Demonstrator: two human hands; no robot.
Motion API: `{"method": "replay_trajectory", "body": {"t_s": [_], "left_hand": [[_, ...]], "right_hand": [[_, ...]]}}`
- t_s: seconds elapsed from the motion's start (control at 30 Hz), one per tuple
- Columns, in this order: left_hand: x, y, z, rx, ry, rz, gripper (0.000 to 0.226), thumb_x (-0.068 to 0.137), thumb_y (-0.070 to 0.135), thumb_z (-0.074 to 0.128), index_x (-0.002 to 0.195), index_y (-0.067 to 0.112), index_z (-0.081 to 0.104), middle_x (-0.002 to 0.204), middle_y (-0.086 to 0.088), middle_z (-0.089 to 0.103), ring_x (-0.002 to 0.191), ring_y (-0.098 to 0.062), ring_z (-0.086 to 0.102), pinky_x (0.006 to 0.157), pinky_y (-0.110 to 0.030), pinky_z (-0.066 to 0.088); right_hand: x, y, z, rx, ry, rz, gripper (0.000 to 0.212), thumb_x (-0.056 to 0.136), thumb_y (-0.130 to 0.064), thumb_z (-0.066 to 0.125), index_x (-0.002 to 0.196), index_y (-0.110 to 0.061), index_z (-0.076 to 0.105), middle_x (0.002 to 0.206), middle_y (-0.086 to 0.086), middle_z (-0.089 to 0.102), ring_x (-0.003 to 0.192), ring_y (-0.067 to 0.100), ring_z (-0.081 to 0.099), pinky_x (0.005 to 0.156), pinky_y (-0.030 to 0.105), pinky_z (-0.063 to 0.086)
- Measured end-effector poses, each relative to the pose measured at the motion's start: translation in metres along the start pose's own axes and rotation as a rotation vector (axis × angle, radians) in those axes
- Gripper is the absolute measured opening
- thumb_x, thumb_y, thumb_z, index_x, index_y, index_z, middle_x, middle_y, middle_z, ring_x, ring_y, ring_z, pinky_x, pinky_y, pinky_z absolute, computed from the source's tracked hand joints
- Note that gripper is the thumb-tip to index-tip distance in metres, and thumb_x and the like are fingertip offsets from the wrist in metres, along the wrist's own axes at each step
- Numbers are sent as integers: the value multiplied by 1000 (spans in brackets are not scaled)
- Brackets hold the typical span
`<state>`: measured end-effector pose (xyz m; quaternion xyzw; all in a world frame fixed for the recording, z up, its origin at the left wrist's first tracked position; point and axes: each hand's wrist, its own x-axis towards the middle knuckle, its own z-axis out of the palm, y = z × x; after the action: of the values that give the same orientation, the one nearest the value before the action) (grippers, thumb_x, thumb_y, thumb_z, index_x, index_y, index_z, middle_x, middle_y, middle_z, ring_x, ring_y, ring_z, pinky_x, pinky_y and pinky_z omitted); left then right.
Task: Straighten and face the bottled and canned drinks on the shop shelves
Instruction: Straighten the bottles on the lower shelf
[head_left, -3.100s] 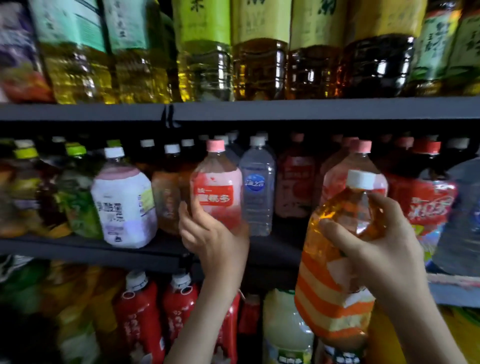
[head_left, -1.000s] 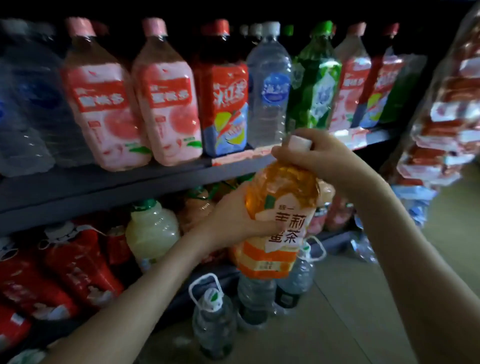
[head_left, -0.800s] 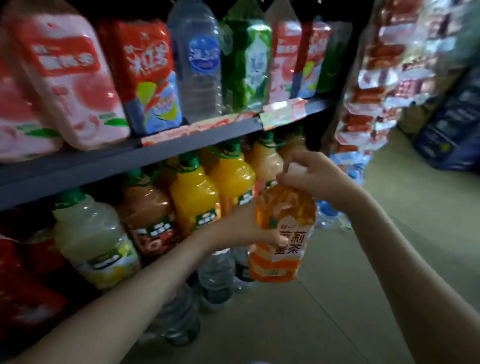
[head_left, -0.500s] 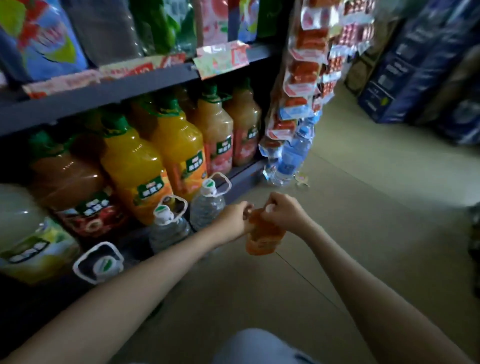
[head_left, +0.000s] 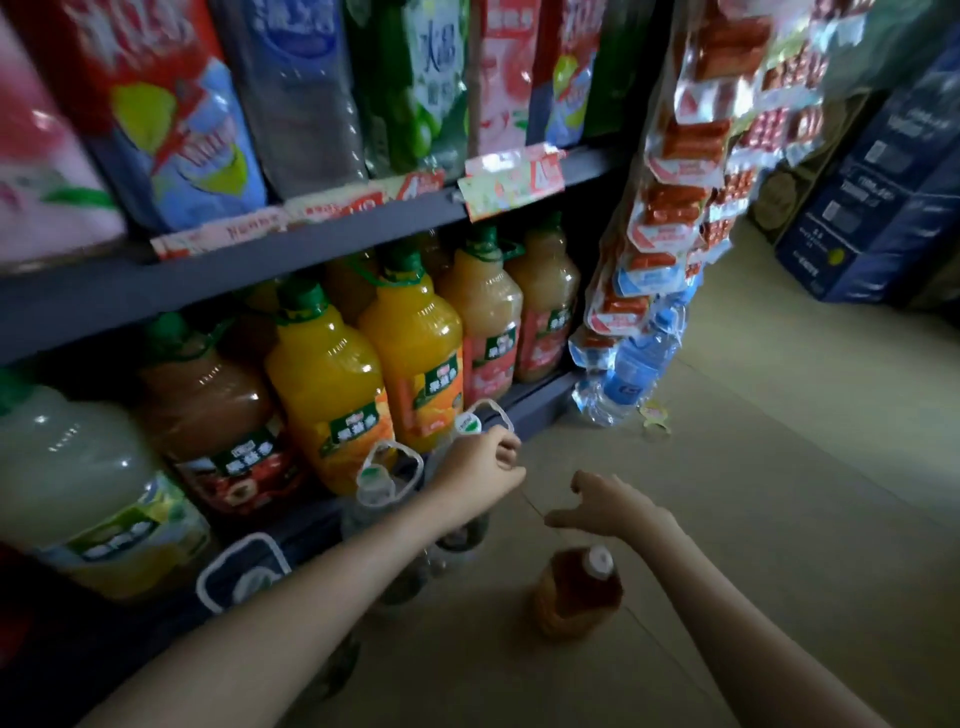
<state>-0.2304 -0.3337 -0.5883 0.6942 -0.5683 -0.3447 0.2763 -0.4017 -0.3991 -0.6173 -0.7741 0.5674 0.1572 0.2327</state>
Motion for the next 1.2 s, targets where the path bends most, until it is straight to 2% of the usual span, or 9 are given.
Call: {"method": "replay_trajectory", "body": {"t_s": [0.37, 0.5, 0.57, 0.63, 0.7, 0.77, 0.87, 1.03, 1.2], "left_hand": [[-15, 113, -224, -53, 839, 149, 15, 84, 15, 65, 99, 13, 64, 96, -5, 70, 94, -21, 64, 82, -31, 49], [-35, 123, -269, -92, 1094, 151, 16, 82, 12, 62, 98, 13, 63, 86, 2, 67, 84, -16, 61, 65, -13, 40], [-48, 126, -284, -100, 1177, 183, 16, 83, 11, 62, 99, 14, 61, 81, 9, 60, 78, -11, 57, 57, -6, 34], [-60, 125, -294, -91, 1213, 217, 19, 83, 11, 64, 101, 14, 59, 83, 11, 59, 75, -6, 58, 59, -6, 36], [-71, 119, -300, -80, 1206, 240, 23, 84, 9, 65, 105, 13, 58, 91, 8, 61, 74, 0, 56, 63, -3, 40], [-82, 108, -304, -74, 1190, 269, 27, 84, 7, 67, 109, 11, 58, 100, 2, 64, 78, 1, 57, 68, -6, 44], [-100, 95, -309, -107, 1134, 273, 33, 83, 6, 68, 114, 9, 56, 103, 2, 62, 84, 1, 58, 72, -5, 46], [-122, 95, -302, -121, 1033, 349, 38, 81, 12, 72, 113, 23, 54, 106, 12, 61, 103, -6, 61, 91, -24, 51], [-147, 98, -290, 67, 1023, 433, 55, 76, 25, 78, 125, 18, 55, 118, 4, 62, 107, -4, 57, 91, -13, 44]], "right_hand": [[-55, -220, -233, 439, 854, -595, 31, 89, -30, 60, 106, -4, 63, 103, 15, 67, 99, 31, 59, 74, 30, 39], [-67, -272, -264, 656, 1094, -837, 41, 87, -17, 64, 120, 2, 50, 114, 18, 56, 109, 33, 51, 81, 25, 33], [-67, -296, -281, 715, 1069, -902, 61, 87, -17, 64, 137, 3, 36, 132, 20, 48, 124, 34, 43, 96, 28, 32], [-62, -317, -298, 714, 918, -898, 75, 89, -25, 63, 147, -1, 21, 142, 20, 41, 131, 35, 37, 105, 39, 34], [-53, -331, -309, 661, 897, -817, 68, 91, -34, 59, 142, -1, 30, 137, 21, 46, 127, 38, 42, 101, 46, 37], [-50, -336, -315, 680, 983, -820, 47, 92, -34, 57, 120, 4, 50, 123, 25, 54, 116, 42, 49, 93, 45, 39], [-59, -324, -308, 720, 1129, -889, 32, 93, -30, 57, 92, 2, 53, 101, 24, 57, 100, 38, 51, 80, 37, 35], [-91, -304, -272, 806, 1335, -987, 44, 92, -35, 54, 113, 3, 55, 108, 19, 56, 107, 32, 48, 85, 28, 32], [-157, -307, -261, 838, 1492, -1073, 37, 92, -31, 55, 101, 5, 56, 96, 21, 55, 94, 28, 45, 77, 29, 29]]}}
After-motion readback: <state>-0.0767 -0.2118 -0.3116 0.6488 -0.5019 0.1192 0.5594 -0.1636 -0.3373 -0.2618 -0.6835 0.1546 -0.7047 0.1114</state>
